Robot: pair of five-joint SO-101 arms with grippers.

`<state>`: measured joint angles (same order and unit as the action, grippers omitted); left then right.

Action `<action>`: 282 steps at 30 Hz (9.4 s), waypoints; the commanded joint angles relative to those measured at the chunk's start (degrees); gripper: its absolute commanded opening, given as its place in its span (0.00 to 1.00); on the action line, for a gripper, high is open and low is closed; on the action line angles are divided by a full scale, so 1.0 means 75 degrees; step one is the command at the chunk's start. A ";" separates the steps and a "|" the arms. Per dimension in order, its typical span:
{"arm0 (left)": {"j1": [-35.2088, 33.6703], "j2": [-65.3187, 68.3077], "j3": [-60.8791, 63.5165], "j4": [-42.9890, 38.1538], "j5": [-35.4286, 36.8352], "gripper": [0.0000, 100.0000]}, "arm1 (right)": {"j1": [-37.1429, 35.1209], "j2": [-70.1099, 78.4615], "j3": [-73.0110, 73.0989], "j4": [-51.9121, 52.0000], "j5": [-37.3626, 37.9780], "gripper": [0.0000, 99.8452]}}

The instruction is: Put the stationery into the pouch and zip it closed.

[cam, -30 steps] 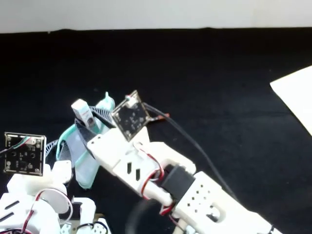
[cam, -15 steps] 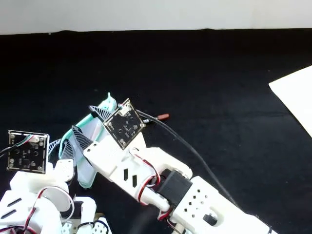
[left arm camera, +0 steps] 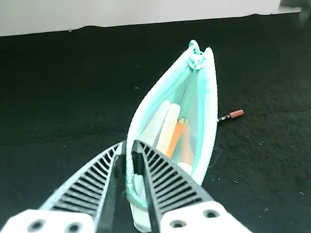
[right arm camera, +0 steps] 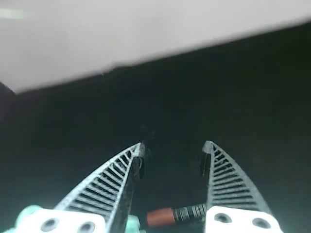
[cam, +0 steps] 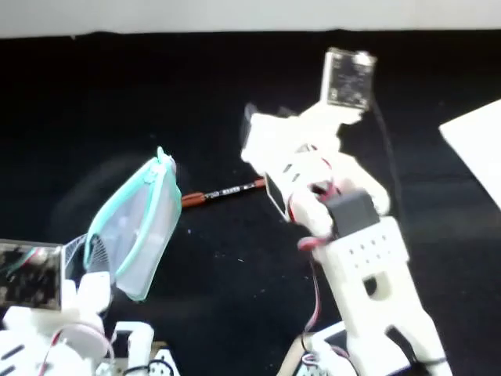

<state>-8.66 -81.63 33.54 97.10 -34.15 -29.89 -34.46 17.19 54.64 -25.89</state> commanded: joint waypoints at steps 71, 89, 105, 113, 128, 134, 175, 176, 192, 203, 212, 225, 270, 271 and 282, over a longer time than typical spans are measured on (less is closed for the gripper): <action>-0.0100 0.0064 0.1870 0.0000 -0.0047 0.01 | 0.1577 1.1552 -1.6123 0.4870 0.3786 0.01; -0.0100 0.0064 0.1870 0.0012 -0.0023 0.01 | -0.1764 0.7344 -1.5818 0.6160 0.1360 0.01; -0.0100 0.0064 0.1870 0.0012 -0.0035 0.01 | -0.3370 0.6851 -1.5795 0.6218 0.1348 0.01; -0.0088 0.0064 0.1870 0.0012 -0.0047 0.01 | -0.3417 0.4929 -1.2724 0.6207 0.1571 0.01; -0.0088 0.0064 0.1870 0.0012 -0.0047 0.01 | -0.4589 0.0604 -0.5832 0.6066 0.1043 0.01; -0.0100 0.0064 0.1846 0.0012 -0.0035 0.01 | -0.4554 -0.1108 -0.2421 0.3440 0.1559 0.01; -0.0158 0.0147 0.1870 0.0023 -0.0035 0.01 | -0.3956 -0.2057 0.5691 -0.7285 0.3505 0.01; -0.0158 0.0147 0.1870 0.0023 -0.0035 0.01 | -0.3968 -0.2057 0.5843 -0.7332 0.3505 0.02; -0.0158 0.0147 0.1870 0.0023 -0.0035 0.01 | -0.4120 -0.2057 0.6418 -0.7344 0.3505 0.09; -0.0158 0.0147 0.1893 0.0023 -0.0035 0.01 | -0.4003 -0.2057 0.4390 -0.7285 0.3458 0.09; -0.0147 0.0147 0.1893 0.0012 -0.0035 0.01 | -0.3440 -0.2057 0.1612 -0.5492 0.3458 0.09; -0.0111 0.0076 0.1893 -0.0023 -0.0035 0.01 | -0.1166 -0.2104 0.1776 -0.3710 0.3364 0.09; 0.1916 0.0064 0.2022 0.0012 -0.0727 0.01 | 0.0709 -0.2151 0.2479 0.1436 0.3130 0.25; 0.2057 0.0064 0.1881 0.0012 -0.0727 0.01 | 0.0908 -0.2151 0.2596 0.1436 0.3141 0.25; 0.3886 0.0147 0.0850 0.0410 -0.0961 0.01 | 0.1284 -0.2163 0.4050 0.0252 0.4220 0.25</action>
<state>17.36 -81.71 37.14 94.90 -39.43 -18.81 -49.76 46.64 58.59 1.27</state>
